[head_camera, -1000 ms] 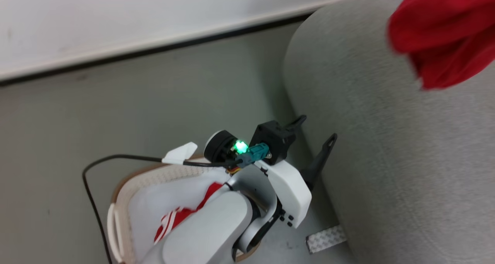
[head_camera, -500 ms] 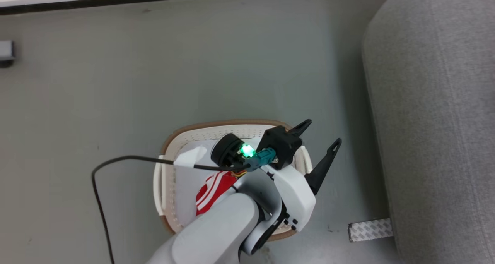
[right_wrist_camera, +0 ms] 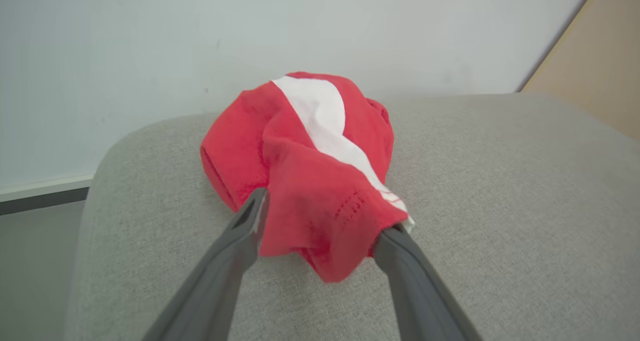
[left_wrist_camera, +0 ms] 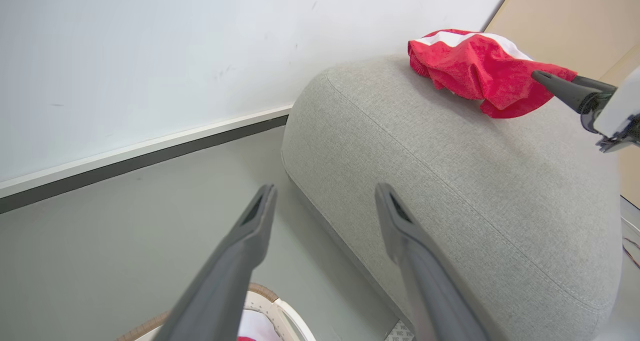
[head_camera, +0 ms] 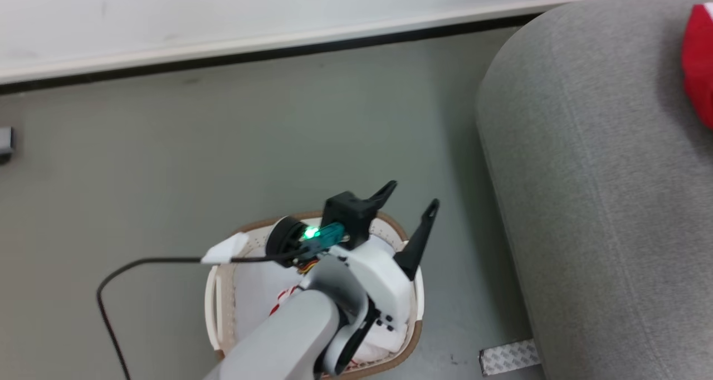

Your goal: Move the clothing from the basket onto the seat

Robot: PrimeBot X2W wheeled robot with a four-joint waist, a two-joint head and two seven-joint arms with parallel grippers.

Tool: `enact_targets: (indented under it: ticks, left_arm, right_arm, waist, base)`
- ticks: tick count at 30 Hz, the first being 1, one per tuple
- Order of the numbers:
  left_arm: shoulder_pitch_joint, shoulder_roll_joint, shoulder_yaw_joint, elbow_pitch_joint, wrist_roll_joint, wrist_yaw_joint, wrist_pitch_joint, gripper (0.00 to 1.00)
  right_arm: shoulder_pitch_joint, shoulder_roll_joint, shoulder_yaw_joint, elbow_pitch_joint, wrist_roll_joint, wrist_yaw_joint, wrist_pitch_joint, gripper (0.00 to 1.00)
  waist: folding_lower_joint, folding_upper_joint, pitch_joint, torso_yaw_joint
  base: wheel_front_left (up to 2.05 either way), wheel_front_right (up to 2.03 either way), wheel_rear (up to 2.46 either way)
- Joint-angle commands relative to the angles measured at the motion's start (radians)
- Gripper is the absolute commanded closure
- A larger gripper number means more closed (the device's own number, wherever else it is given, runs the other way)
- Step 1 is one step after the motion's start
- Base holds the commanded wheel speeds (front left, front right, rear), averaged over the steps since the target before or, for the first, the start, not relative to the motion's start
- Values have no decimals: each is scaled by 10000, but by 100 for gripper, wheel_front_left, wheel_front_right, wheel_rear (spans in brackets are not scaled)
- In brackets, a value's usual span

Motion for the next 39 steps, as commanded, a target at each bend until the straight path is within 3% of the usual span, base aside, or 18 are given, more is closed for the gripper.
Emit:
enact_targets:
  ticks: [1,10,18,26,34,39]
  left_arm:
    - [176,144,49,18,-111,45,-106,0]
    - [1427,483,690,232,-558,518,-1206,0]
    - [2839,847,1542,545,-779,879,-2615,0]
    - [4675,1186,3239,-273,-200,1350,-2776,0]
    - [6108,568,4689,-1129,867,753,-2775,0]
    - [6563,115,5397,-1328,1439,378,-2776,0]
  right_arm:
    - [255,115,-37,-180,-85,-25,1,0]
    - [3669,1703,-261,-4647,134,-25,3,0]
    - [5801,2639,49,-7142,-569,-25,1,0]
    - [6967,3114,479,-8216,-1313,-25,2,0]
    - [7800,3264,637,-8518,-1601,-25,0,0]
    - [7986,3266,766,-8499,-1191,-25,0,0]
  waist:
    - [-1,0,-254,-166]
    - [-1,0,-1421,22]
    - [-1,0,-2513,507]
    - [-1,0,-3213,883]
    - [-1,0,-3714,1295]
    - [-1,0,-3858,1313]
  base:
    - [0,0,0]
    - [0,0,0]
    - [0,0,0]
    - [0,0,0]
    - [0,0,0]
    - [0,0,0]
